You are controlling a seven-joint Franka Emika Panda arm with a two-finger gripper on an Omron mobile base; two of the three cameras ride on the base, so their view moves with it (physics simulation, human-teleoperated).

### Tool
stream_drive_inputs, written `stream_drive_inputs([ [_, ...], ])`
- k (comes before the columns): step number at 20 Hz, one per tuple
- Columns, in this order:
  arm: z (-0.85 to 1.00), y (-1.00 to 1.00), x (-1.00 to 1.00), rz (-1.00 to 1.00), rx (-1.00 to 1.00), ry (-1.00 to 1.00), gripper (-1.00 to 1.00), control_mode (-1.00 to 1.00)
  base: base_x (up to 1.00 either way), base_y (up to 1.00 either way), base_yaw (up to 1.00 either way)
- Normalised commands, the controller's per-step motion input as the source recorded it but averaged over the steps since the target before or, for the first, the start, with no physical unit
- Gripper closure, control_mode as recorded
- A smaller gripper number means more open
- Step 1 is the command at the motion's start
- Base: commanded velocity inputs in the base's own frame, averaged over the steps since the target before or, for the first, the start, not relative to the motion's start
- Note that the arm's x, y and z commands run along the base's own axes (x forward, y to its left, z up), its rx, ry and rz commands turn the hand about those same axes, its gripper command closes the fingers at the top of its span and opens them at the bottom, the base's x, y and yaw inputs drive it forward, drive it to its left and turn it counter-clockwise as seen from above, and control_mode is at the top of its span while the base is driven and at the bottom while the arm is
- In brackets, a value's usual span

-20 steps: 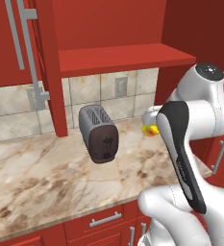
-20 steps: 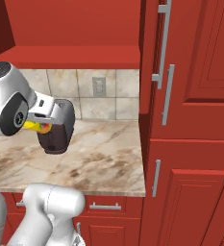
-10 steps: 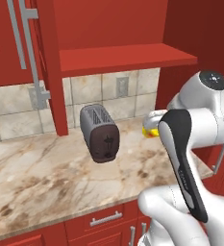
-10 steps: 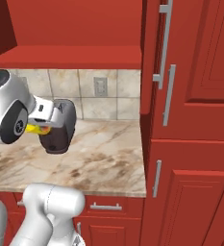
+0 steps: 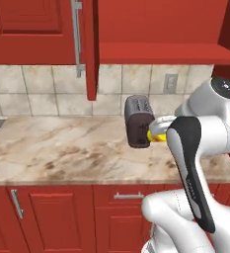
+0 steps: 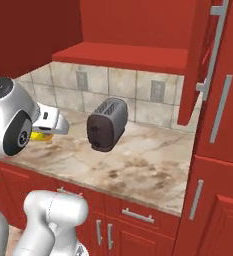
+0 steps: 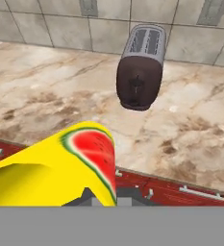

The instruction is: Open the cabinet directly in front. Then move the wine and the cup to the dining counter with the candle on it.

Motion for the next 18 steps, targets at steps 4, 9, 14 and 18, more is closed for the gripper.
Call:
stream_drive_inputs([
  [4,0.00,0.00,0.00,0.00,0.00,0.00,1.00,1.00,-0.56,0.16,0.75],
  [9,0.00,0.00,0.00,0.00,0.00,0.00,1.00,1.00,-0.31,0.12,0.85],
  [14,0.00,0.00,0.00,0.00,0.00,0.00,1.00,1.00,-0.22,0.10,0.89],
  [18,0.00,0.00,0.00,0.00,0.00,0.00,1.00,1.00,-0.21,0.27,0.83],
])
